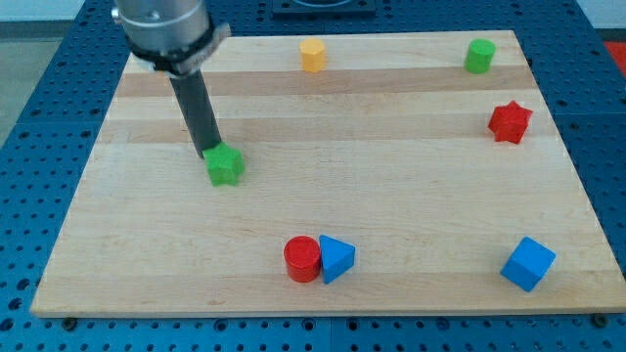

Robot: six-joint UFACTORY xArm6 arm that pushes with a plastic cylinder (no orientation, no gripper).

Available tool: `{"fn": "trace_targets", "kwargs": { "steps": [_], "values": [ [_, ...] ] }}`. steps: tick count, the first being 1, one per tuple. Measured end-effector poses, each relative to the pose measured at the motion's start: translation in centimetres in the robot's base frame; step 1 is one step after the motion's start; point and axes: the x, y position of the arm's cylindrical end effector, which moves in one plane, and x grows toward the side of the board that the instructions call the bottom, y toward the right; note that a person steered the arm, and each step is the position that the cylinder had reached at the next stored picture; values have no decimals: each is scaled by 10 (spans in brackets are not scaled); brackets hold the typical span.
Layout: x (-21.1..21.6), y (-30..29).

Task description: Slide the yellow heart slightly right

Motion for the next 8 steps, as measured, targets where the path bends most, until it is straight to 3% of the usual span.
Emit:
{"fn": "trace_targets", "kwargs": {
  "steps": [2,4,8],
  "values": [
    [83,61],
    [78,65],
    [-100,-140]
  ]
}}
